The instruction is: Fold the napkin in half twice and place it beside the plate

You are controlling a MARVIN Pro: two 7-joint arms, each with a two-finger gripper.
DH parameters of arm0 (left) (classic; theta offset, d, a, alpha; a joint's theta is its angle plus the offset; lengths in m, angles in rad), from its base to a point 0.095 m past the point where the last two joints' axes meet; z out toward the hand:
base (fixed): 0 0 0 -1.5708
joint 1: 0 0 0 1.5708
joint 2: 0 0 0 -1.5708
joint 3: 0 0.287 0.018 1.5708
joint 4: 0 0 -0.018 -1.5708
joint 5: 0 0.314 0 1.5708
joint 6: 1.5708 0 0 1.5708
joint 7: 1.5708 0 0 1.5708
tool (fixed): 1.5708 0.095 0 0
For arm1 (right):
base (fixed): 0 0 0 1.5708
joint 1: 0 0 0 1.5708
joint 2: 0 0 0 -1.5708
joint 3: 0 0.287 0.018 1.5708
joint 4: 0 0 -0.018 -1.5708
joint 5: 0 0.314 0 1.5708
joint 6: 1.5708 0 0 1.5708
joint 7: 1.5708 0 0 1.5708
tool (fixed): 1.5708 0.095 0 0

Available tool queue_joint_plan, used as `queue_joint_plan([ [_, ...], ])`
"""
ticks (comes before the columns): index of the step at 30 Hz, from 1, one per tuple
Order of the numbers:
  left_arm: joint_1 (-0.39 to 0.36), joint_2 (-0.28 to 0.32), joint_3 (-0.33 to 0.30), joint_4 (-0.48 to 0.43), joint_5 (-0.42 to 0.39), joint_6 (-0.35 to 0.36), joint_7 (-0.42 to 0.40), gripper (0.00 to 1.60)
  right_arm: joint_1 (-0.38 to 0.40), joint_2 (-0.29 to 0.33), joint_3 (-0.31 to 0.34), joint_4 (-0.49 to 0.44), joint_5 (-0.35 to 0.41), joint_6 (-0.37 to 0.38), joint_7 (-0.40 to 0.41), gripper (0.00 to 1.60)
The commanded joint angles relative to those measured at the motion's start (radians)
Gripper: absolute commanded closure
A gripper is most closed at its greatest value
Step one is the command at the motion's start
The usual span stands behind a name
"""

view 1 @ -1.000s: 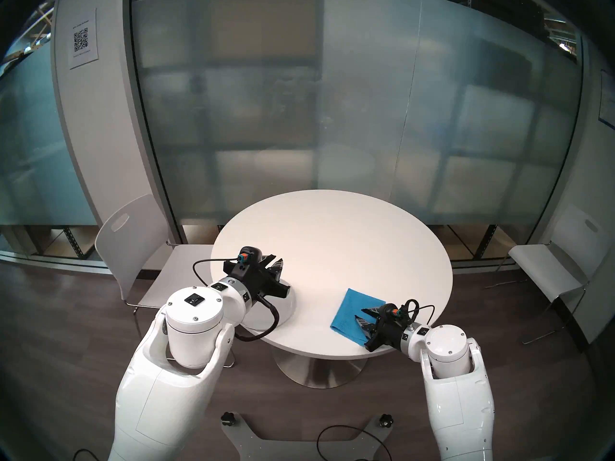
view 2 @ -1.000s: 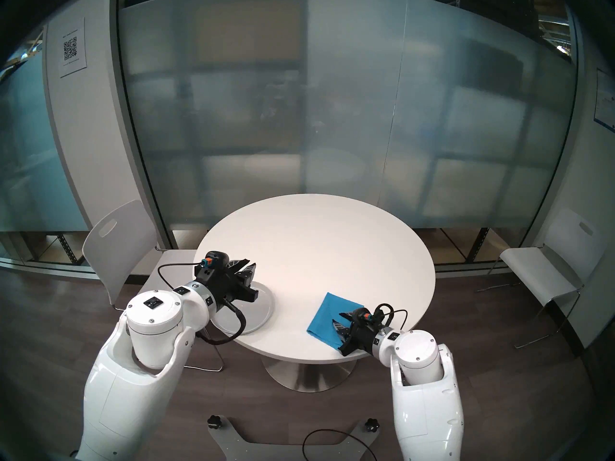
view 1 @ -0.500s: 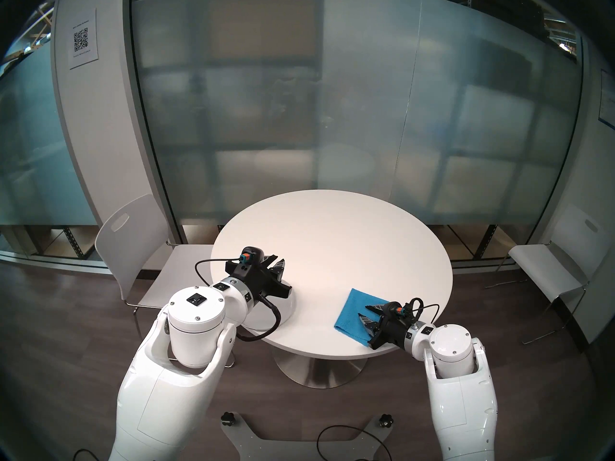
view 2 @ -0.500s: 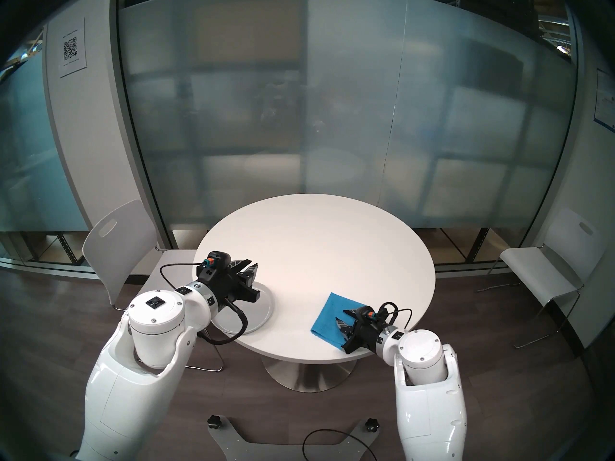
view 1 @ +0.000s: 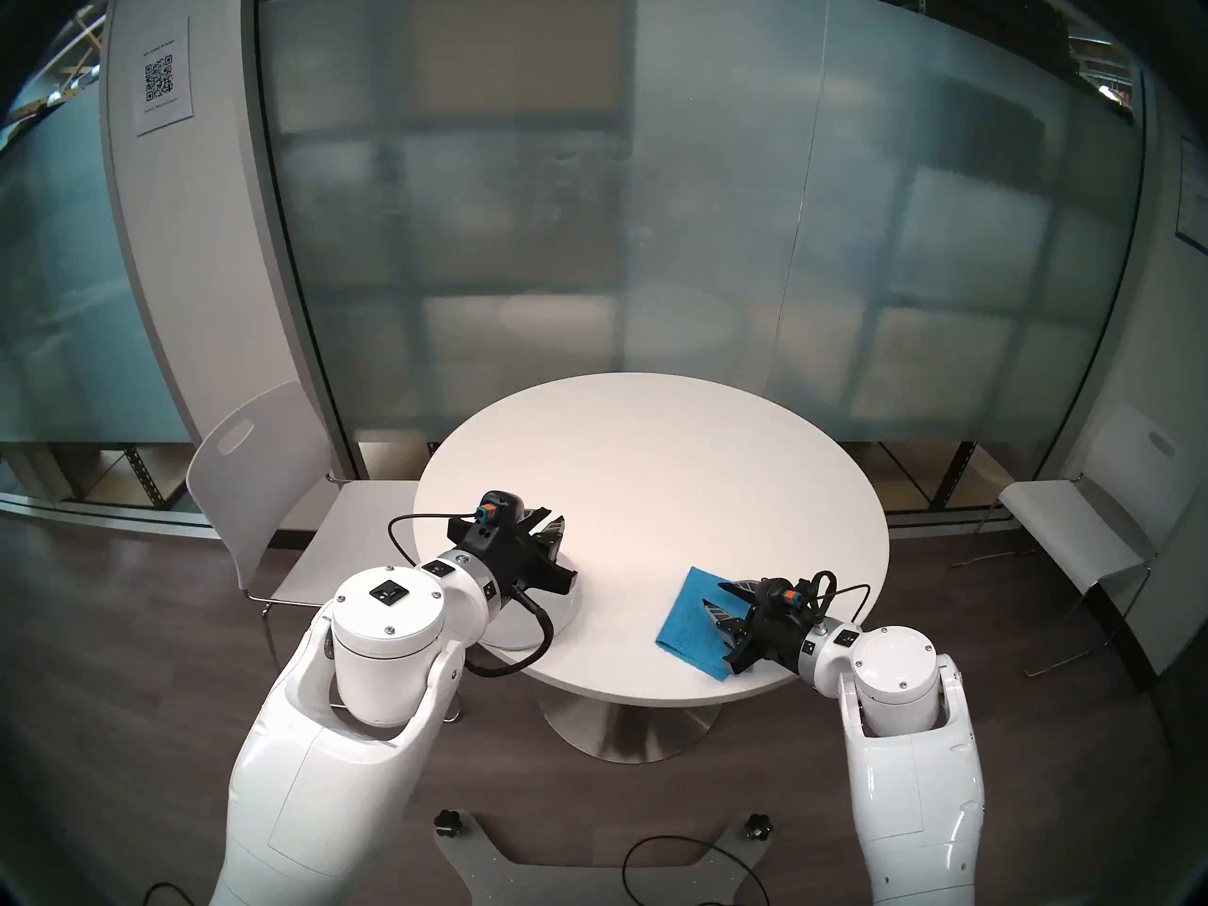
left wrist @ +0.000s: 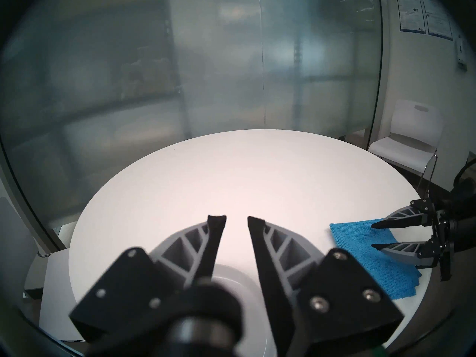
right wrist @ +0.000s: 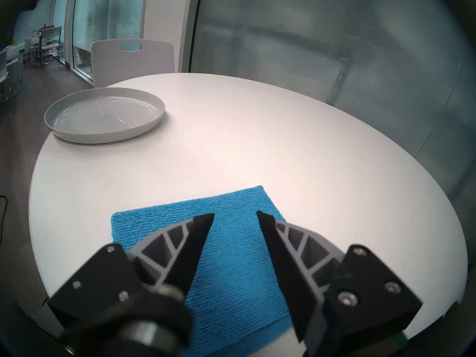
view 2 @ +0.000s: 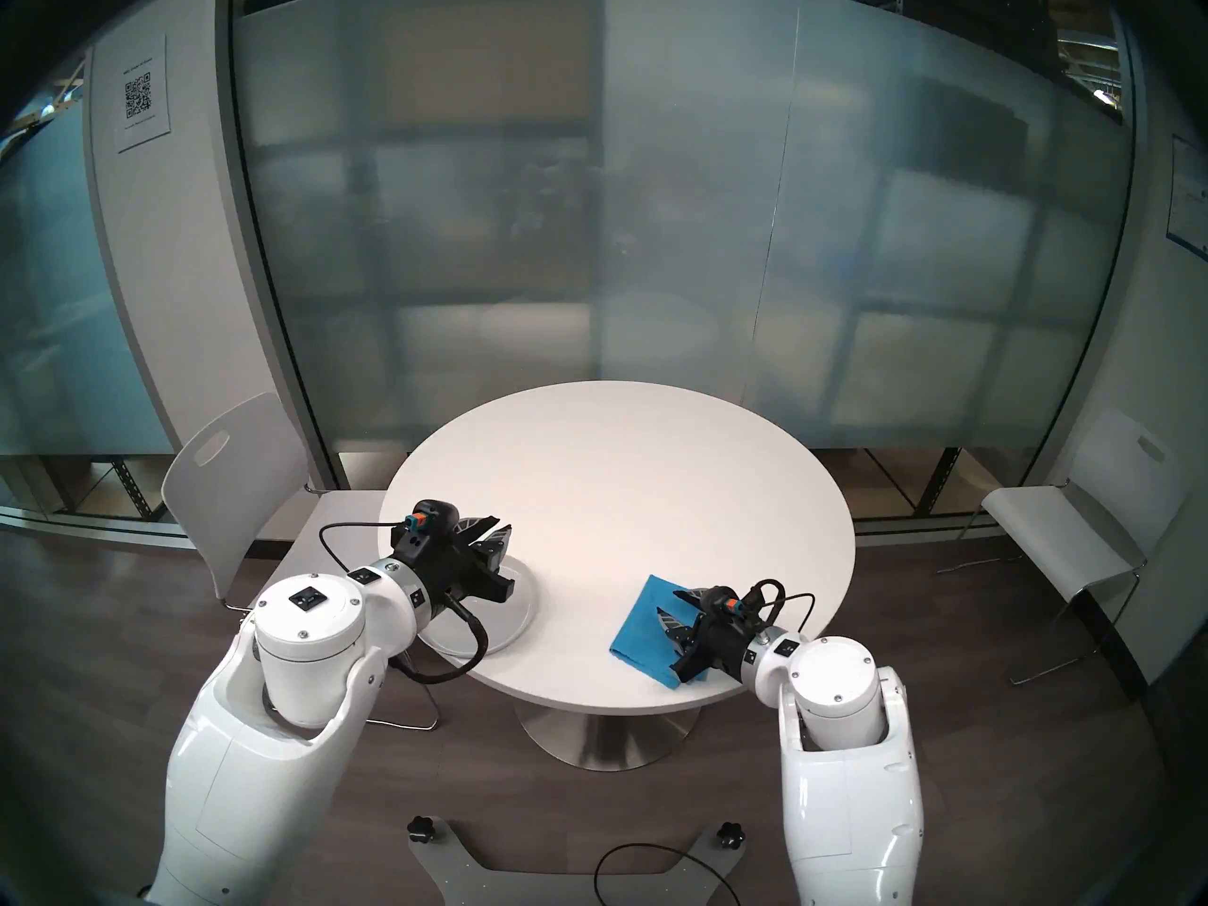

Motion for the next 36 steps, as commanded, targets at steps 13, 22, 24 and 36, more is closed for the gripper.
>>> queue_joint_plan([
  [13,0.02,0.081,0.01,-0.012,0.024,0.013,-0.067,0.83,-0.019,-0.015,0.026,-0.052,0.011,-0.011,-0.003,0.51],
  [22,-0.007,0.122,0.013,0.025,0.033,0.024,-0.13,0.84,-0.03,-0.027,0.031,-0.064,0.017,-0.017,-0.005,0.53],
  [24,-0.003,0.129,0.016,0.023,0.033,0.024,-0.14,0.83,-0.032,-0.028,0.033,-0.064,0.017,-0.018,-0.006,0.52],
  [36,0.01,0.143,0.055,0.042,0.037,0.081,-0.191,0.69,-0.037,-0.032,0.042,-0.075,0.023,-0.022,-0.008,0.51],
])
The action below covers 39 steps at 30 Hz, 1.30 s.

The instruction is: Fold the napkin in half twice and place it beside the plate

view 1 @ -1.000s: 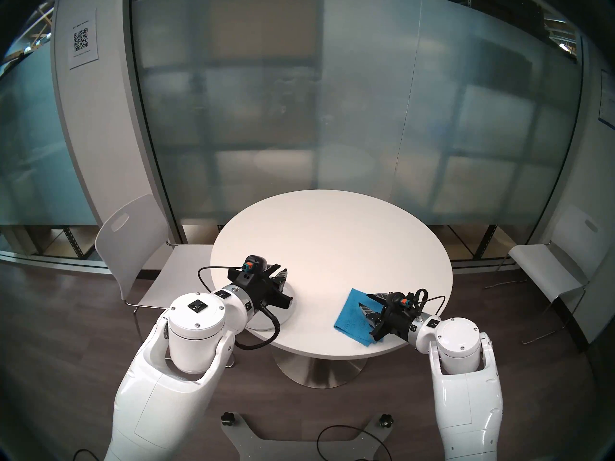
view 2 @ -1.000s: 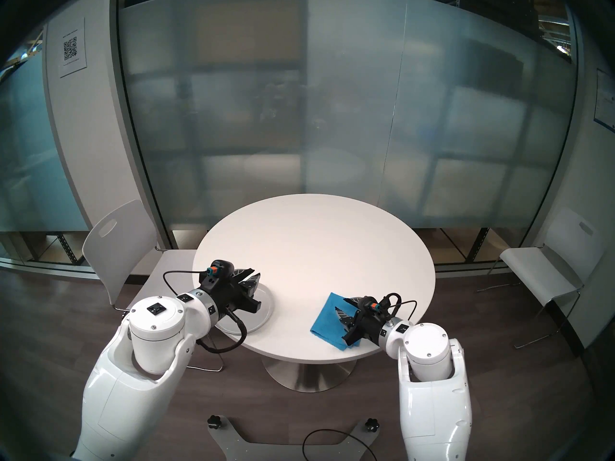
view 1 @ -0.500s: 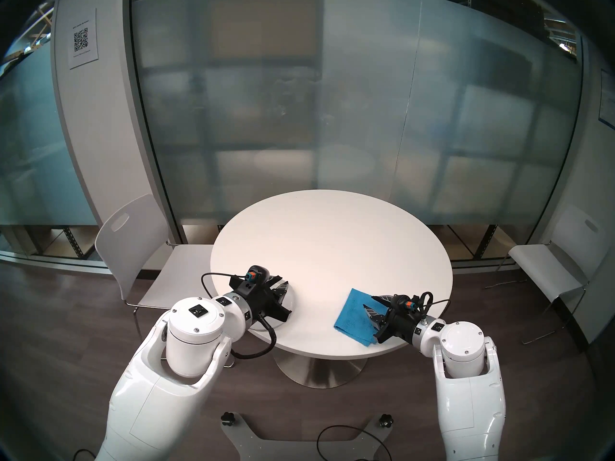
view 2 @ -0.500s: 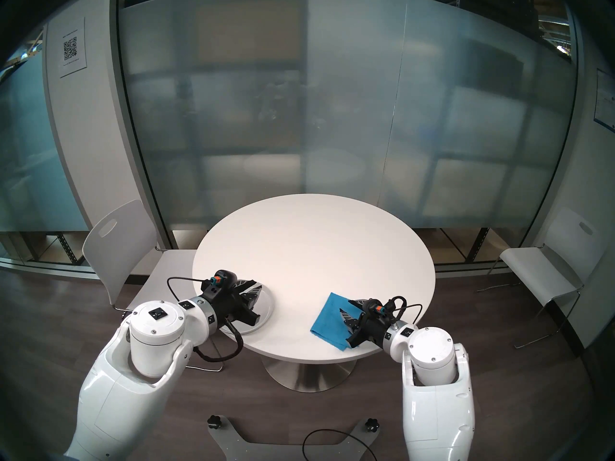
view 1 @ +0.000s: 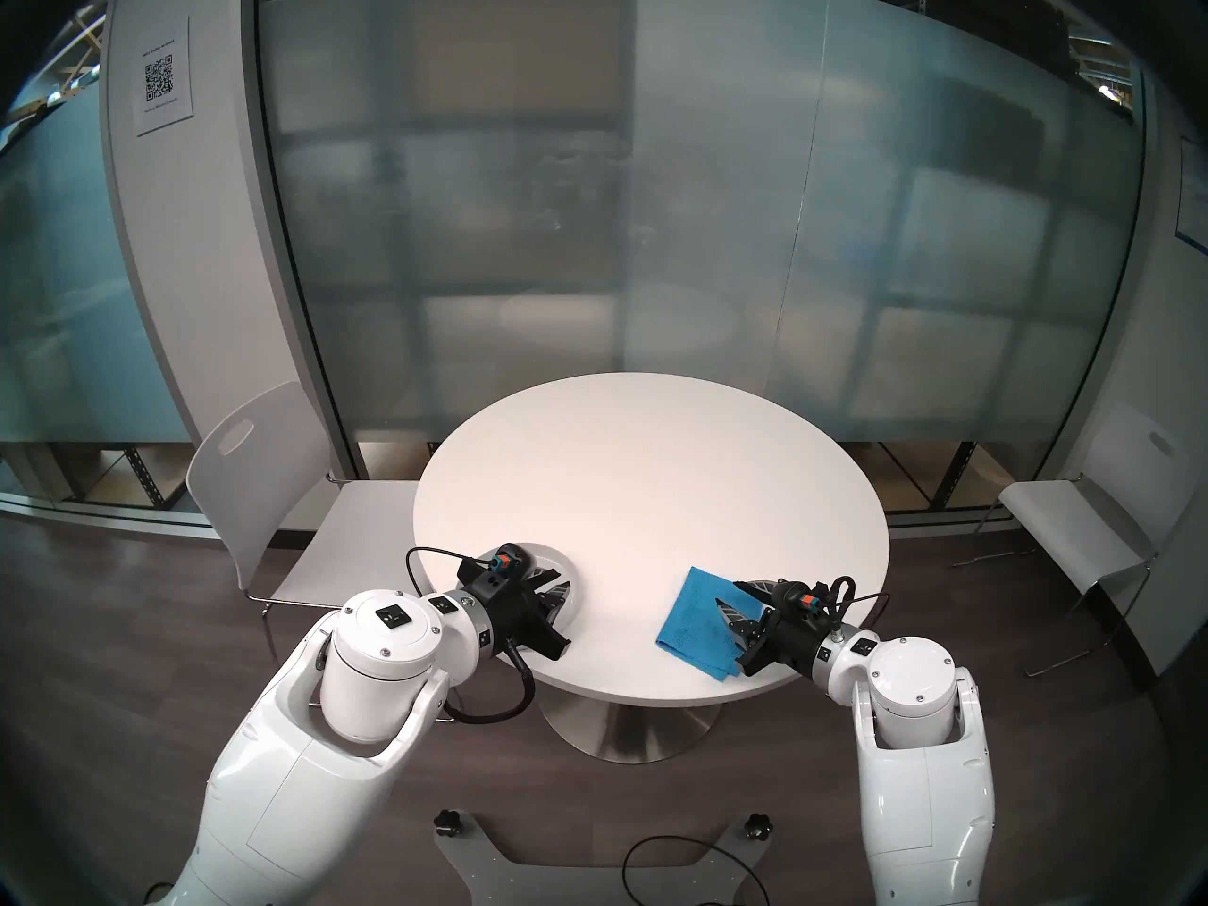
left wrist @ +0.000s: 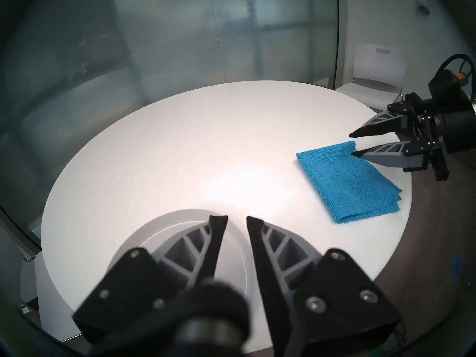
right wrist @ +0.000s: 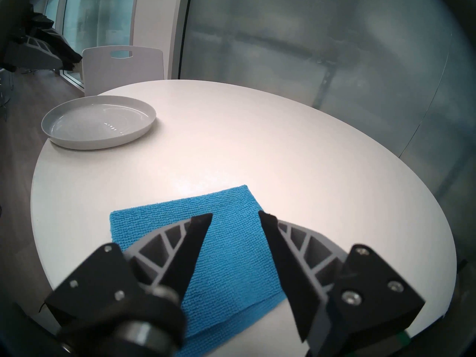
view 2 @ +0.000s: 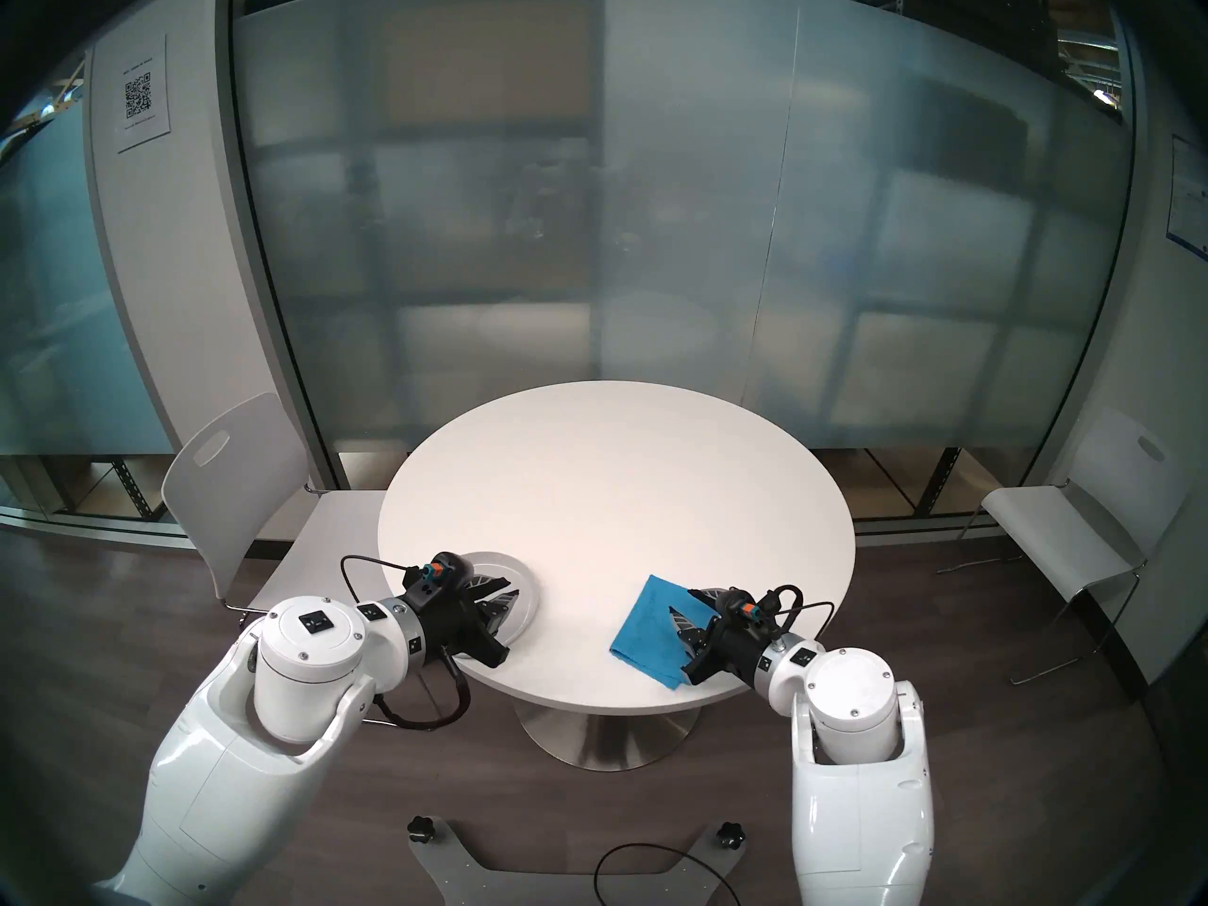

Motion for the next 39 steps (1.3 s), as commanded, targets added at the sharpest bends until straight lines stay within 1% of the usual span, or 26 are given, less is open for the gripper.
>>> queue_joint_plan([
  [1,-0.009,0.007,0.011,0.003,-0.006,0.023,-0.02,0.68,0.005,-0.006,-0.001,-0.03,0.012,-0.007,0.003,0.5],
  [4,-0.016,0.007,0.025,0.012,0.0,0.041,-0.019,0.65,0.005,-0.004,0.004,-0.028,0.014,-0.012,0.003,0.5],
  [7,-0.025,0.005,0.03,0.025,-0.003,0.058,-0.022,0.67,0.005,-0.004,0.005,-0.027,0.015,-0.014,0.003,0.5],
  [9,-0.028,0.006,0.035,0.033,0.0,0.058,-0.022,0.67,0.004,-0.004,0.007,-0.028,0.016,-0.015,0.004,0.51],
  [10,-0.03,0.006,0.038,0.037,0.002,0.06,-0.02,0.67,0.003,-0.004,0.008,-0.031,0.017,-0.015,0.005,0.5],
  [14,-0.042,0.002,0.042,0.059,0.002,0.063,-0.017,0.62,-0.002,-0.005,0.011,-0.041,0.019,-0.014,0.009,0.5],
  [15,-0.045,0.001,0.043,0.063,0.002,0.064,-0.018,0.63,-0.003,-0.006,0.011,-0.042,0.019,-0.014,0.009,0.51],
  [17,-0.055,0.002,0.047,0.074,0.006,0.067,-0.02,0.63,-0.004,-0.006,0.013,-0.044,0.02,-0.017,0.011,0.51],
  [18,-0.059,0.002,0.048,0.079,0.007,0.069,-0.02,0.61,-0.005,-0.007,0.013,-0.044,0.019,-0.017,0.011,0.51],
  [22,-0.073,0.002,0.052,0.096,0.008,0.079,-0.026,0.61,-0.006,-0.009,0.015,-0.047,0.018,-0.018,0.014,0.51],
  [25,-0.078,0.002,0.054,0.105,0.013,0.078,-0.025,0.63,-0.007,-0.011,0.018,-0.048,0.018,-0.019,0.014,0.5],
  [30,-0.086,0.005,0.063,0.12,0.022,0.07,-0.027,0.71,-0.008,-0.015,0.021,-0.049,0.018,-0.02,0.015,0.5],
  [39,-0.101,0.008,0.075,0.158,0.036,0.06,-0.034,0.77,-0.01,-0.02,0.023,-0.053,0.014,-0.02,0.016,0.5],
])
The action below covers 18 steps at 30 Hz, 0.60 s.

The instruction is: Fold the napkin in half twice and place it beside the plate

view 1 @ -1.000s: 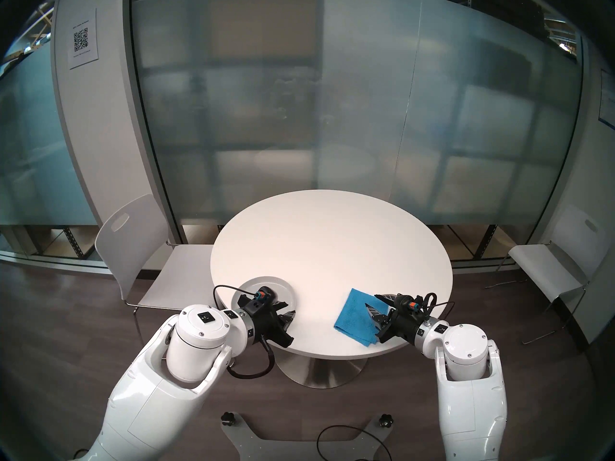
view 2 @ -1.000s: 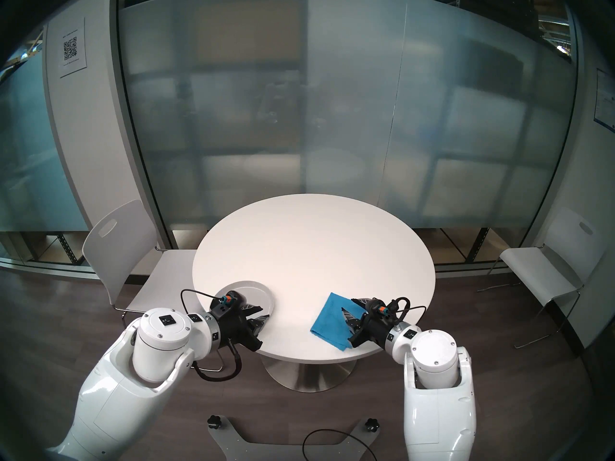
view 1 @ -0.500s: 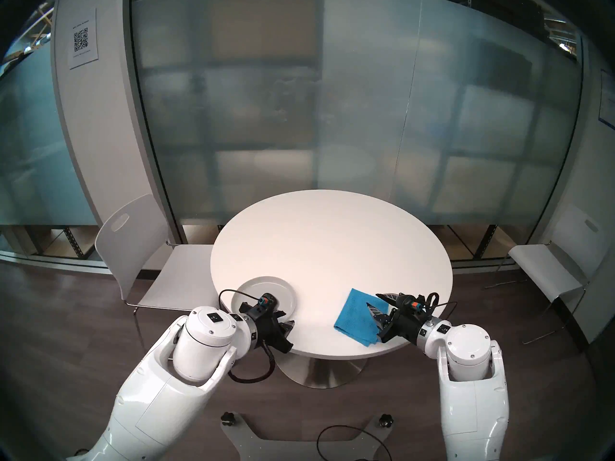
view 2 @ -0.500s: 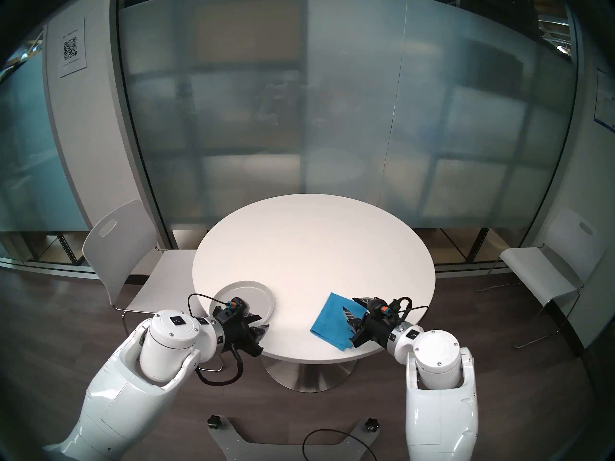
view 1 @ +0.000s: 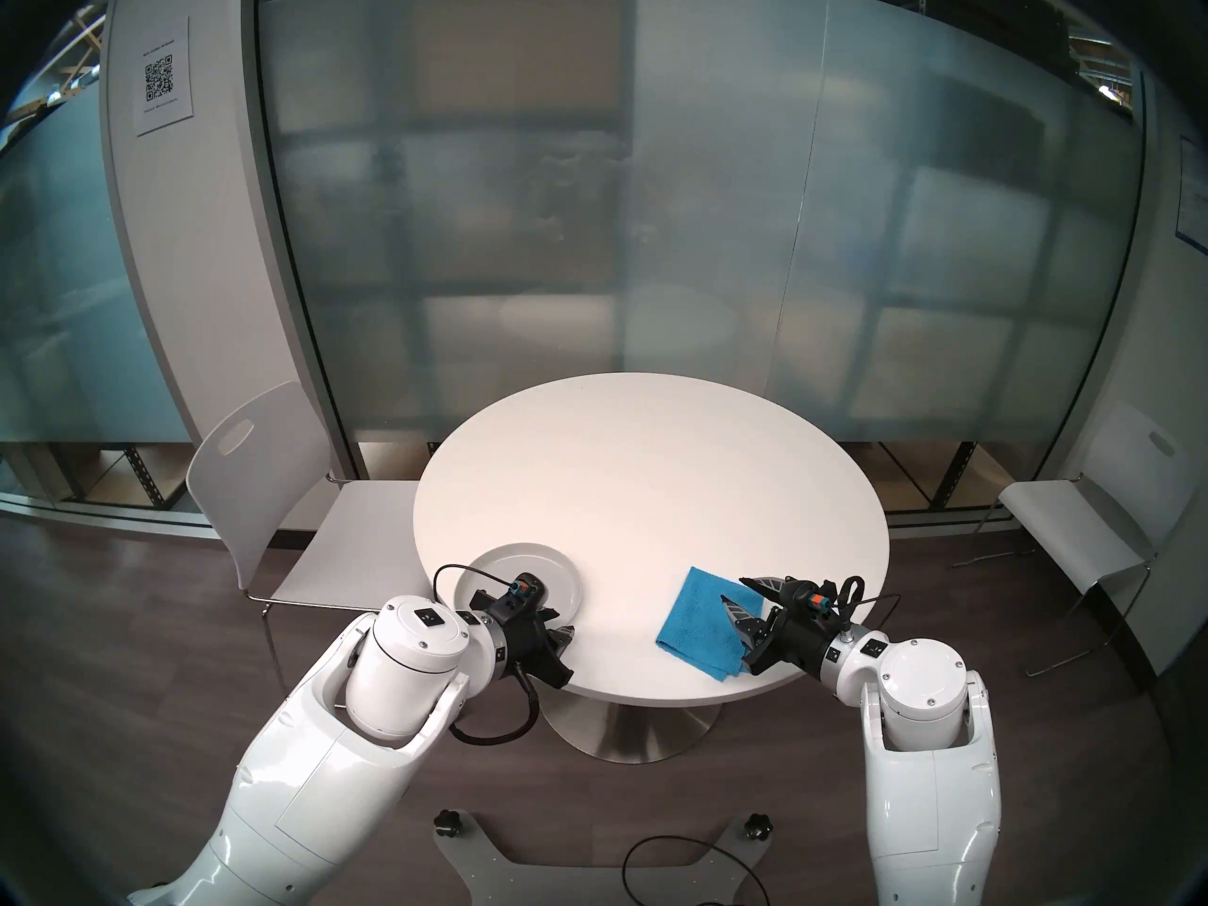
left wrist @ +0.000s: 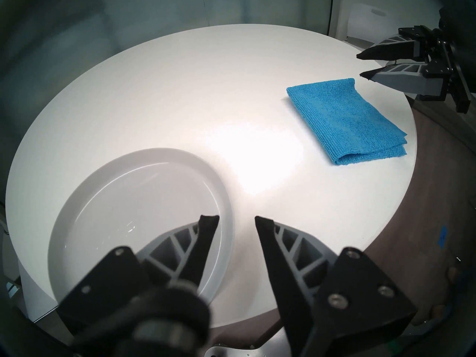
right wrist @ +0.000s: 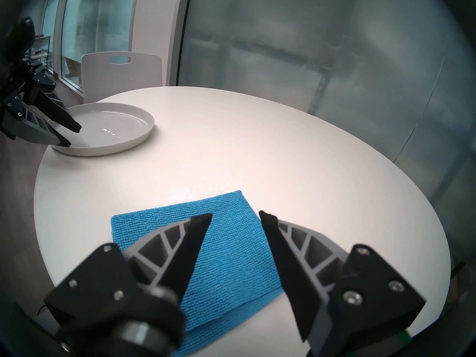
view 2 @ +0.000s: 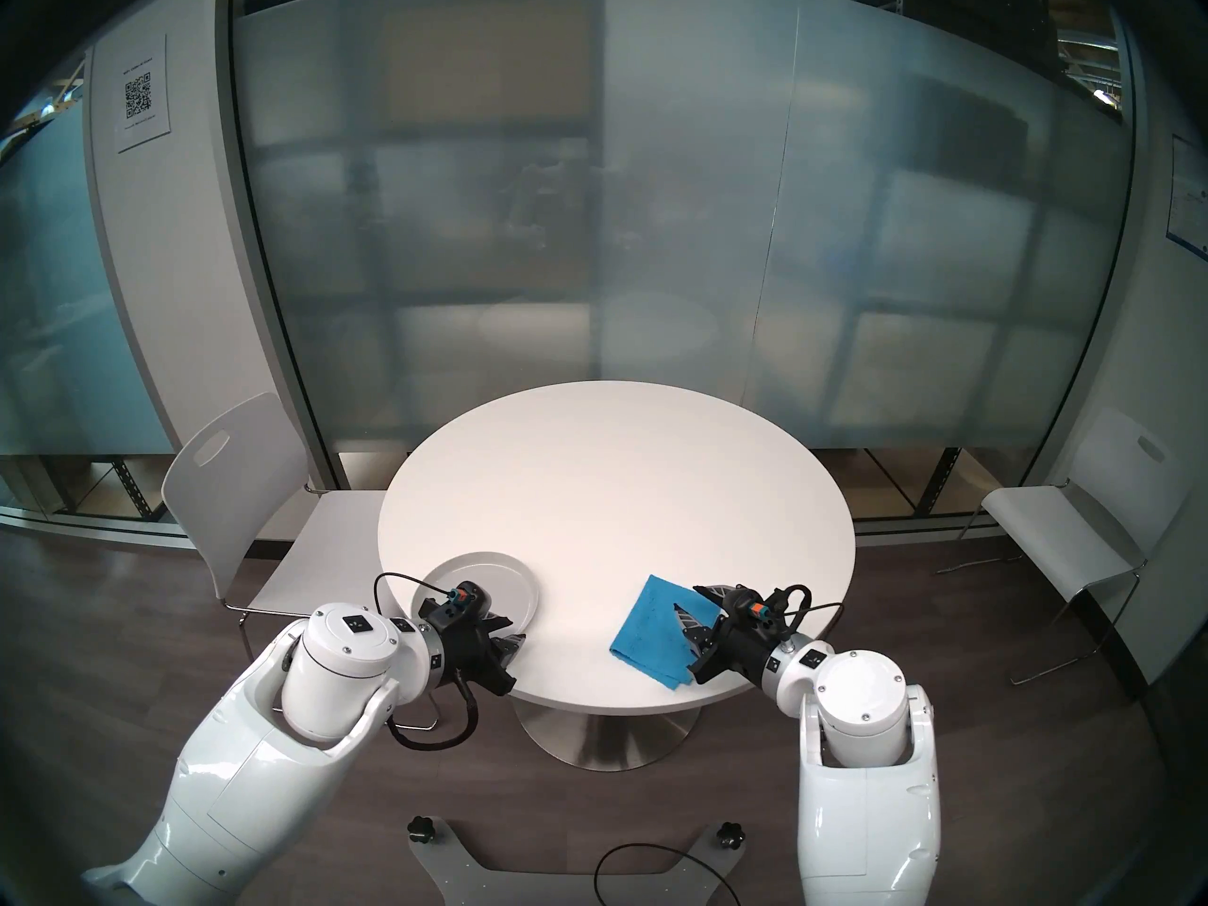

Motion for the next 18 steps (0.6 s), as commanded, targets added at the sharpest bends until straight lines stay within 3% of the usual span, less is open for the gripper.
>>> queue_joint_plan([
  [1,-0.025,0.001,0.003,0.016,0.005,-0.015,-0.005,0.76,0.002,-0.008,-0.002,-0.027,0.004,-0.003,-0.004,0.5],
  [18,-0.067,-0.001,0.022,0.074,0.033,-0.023,-0.02,0.8,0.001,-0.013,0.001,-0.033,0.003,-0.002,-0.002,0.48],
])
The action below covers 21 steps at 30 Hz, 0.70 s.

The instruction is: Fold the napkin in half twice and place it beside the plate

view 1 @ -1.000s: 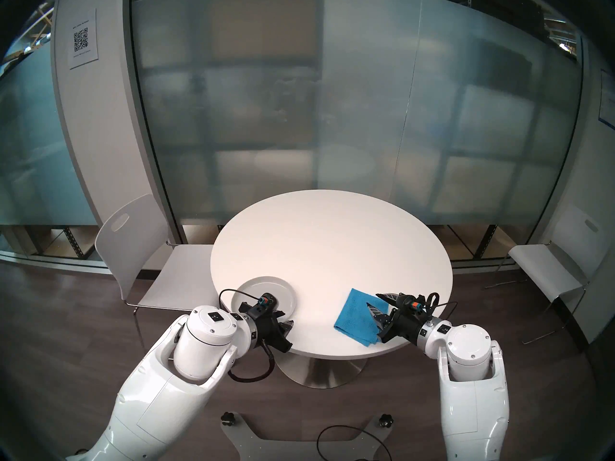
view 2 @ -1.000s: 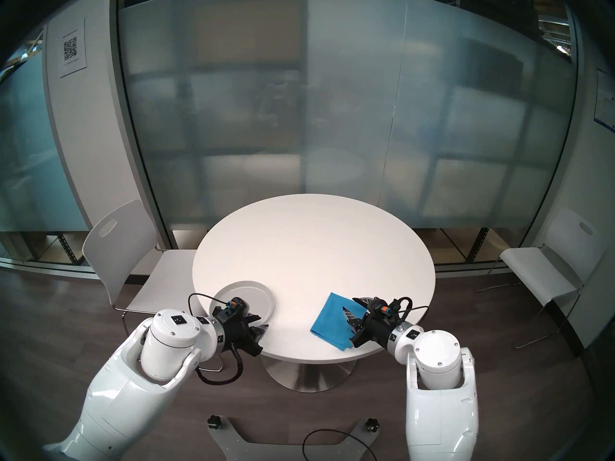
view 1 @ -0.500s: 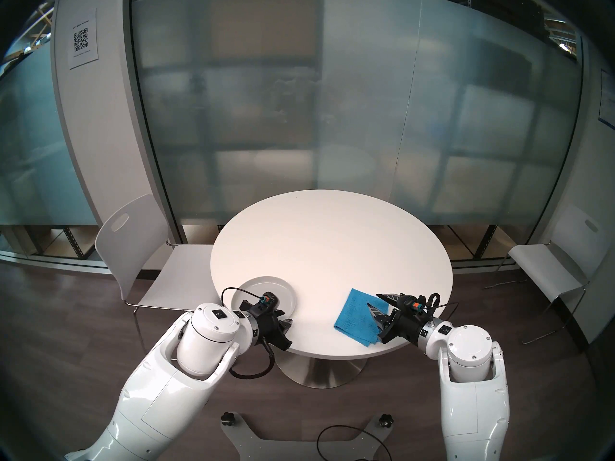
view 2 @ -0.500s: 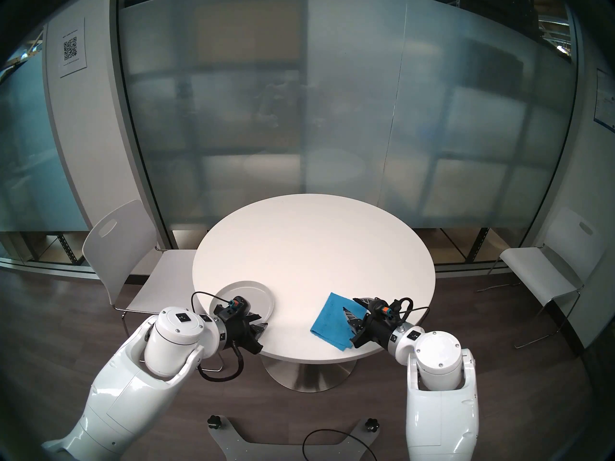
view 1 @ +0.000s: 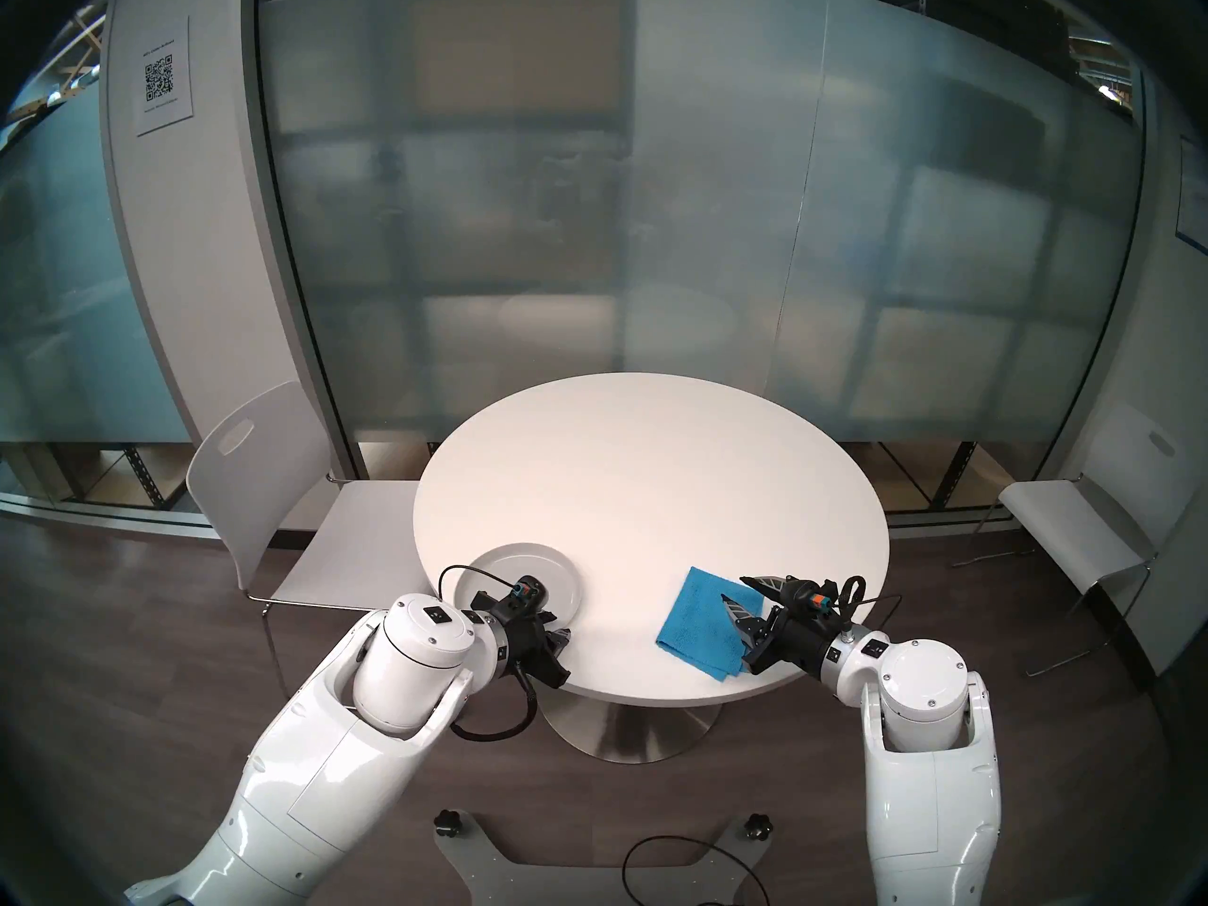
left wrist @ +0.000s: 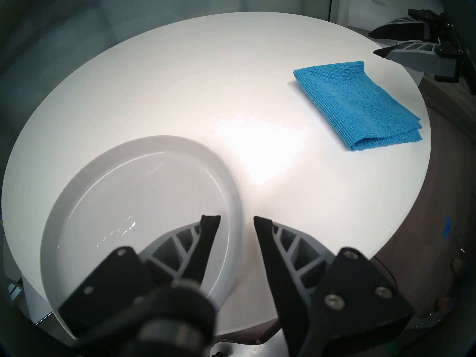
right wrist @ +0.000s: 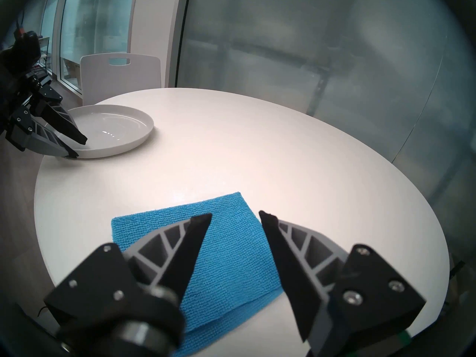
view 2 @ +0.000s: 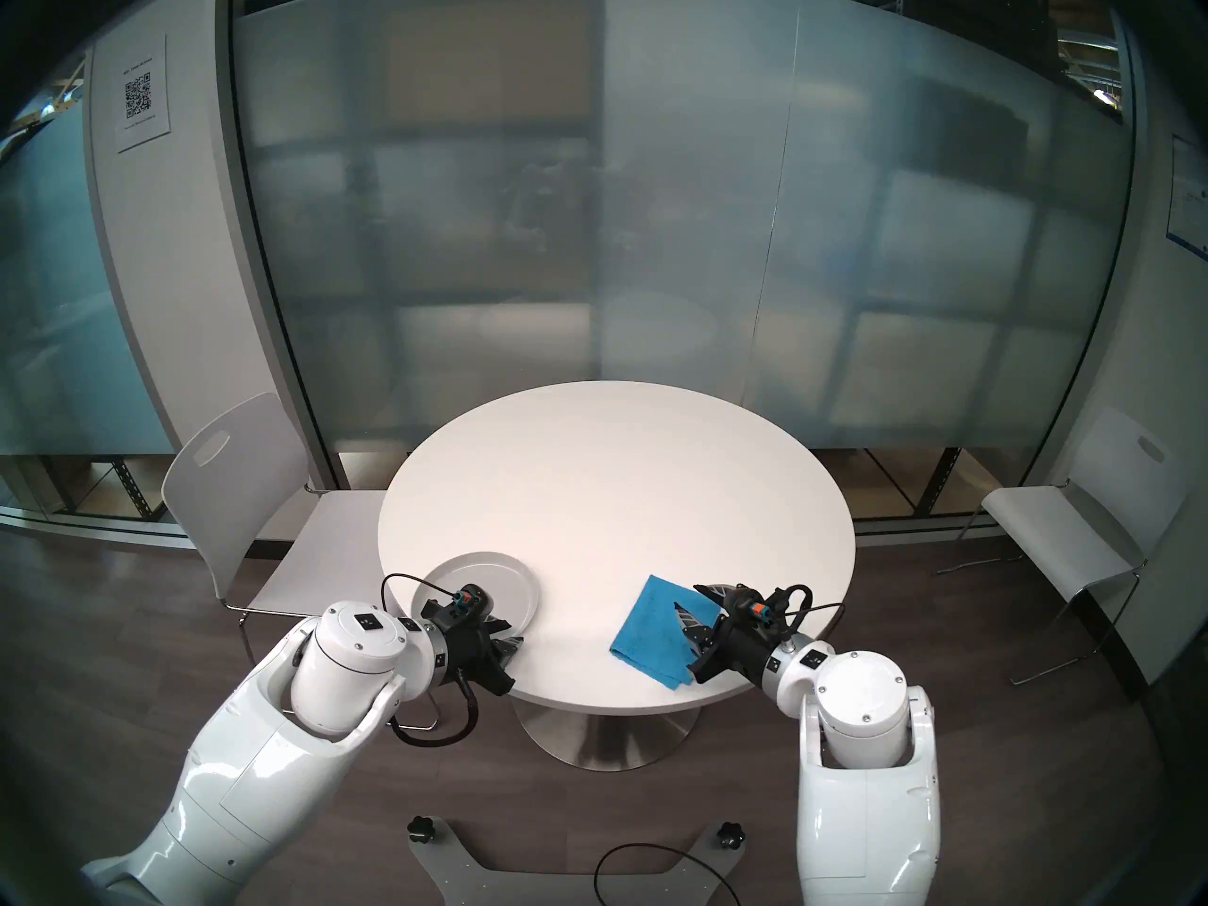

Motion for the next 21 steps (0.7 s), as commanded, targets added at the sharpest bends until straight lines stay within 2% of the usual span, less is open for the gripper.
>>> queue_joint_plan([
  [1,-0.027,0.0,0.003,0.002,0.005,-0.011,-0.005,0.8,0.004,-0.005,-0.002,-0.024,0.004,-0.002,-0.002,0.48],
  [8,-0.029,-0.001,0.009,0.017,0.016,-0.021,-0.009,0.87,0.008,-0.004,0.0,-0.02,0.005,-0.003,0.001,0.48],
  [21,-0.024,0.006,0.022,0.039,0.036,-0.034,-0.019,0.88,0.021,0.001,-0.001,-0.008,0.001,-0.001,0.007,0.46],
])
